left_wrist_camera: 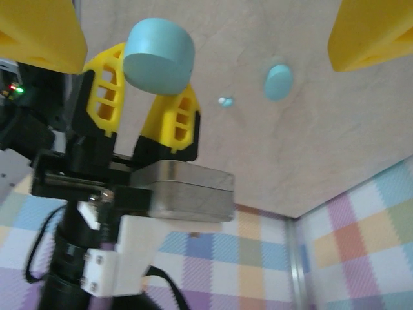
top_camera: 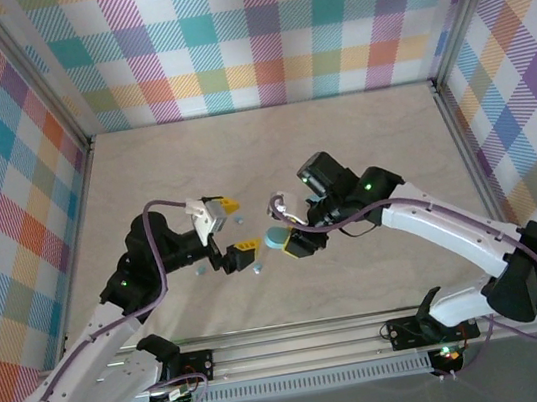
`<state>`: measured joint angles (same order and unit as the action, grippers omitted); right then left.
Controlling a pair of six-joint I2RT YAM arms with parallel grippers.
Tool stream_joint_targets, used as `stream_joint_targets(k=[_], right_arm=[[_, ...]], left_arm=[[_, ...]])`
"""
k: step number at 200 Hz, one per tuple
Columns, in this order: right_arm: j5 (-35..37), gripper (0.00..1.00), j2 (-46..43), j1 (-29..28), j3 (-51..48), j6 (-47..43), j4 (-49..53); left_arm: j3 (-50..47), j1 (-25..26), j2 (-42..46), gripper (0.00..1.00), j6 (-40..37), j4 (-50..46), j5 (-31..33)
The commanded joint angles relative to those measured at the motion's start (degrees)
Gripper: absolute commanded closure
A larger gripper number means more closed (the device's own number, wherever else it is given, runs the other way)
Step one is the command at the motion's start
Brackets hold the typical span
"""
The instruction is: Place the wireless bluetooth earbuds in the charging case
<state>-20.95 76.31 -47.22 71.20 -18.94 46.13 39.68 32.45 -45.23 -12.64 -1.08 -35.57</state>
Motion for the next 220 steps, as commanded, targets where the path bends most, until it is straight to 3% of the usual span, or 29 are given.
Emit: stream_joint_targets(k=[1,86,133,220], right_arm=[[-3.4,0.74,-1.8,0.0,0.5,-1.3,3.2],[-4.8,0.74,-1.7,0.0,2.9,-2.2,5.8],[-5.9,0.75,-1.8,0.0,3.5,-2.9,5.2],[-6.4,0.76,-1.1,0.0,3.7,-4.4,5.1]], left_arm=[[0.9,1.3,-1.5,0.07,-2.5,2.3,-6.1],[2.0,5.2,-8.7,0.20,-4.2,-0.2,-8.6],[0.7,5.4,-9.7,0.21,-3.4,0.8,-11.3],[0.3,5.3,-10.8,0.39,-2.6,1.1,-14.0]])
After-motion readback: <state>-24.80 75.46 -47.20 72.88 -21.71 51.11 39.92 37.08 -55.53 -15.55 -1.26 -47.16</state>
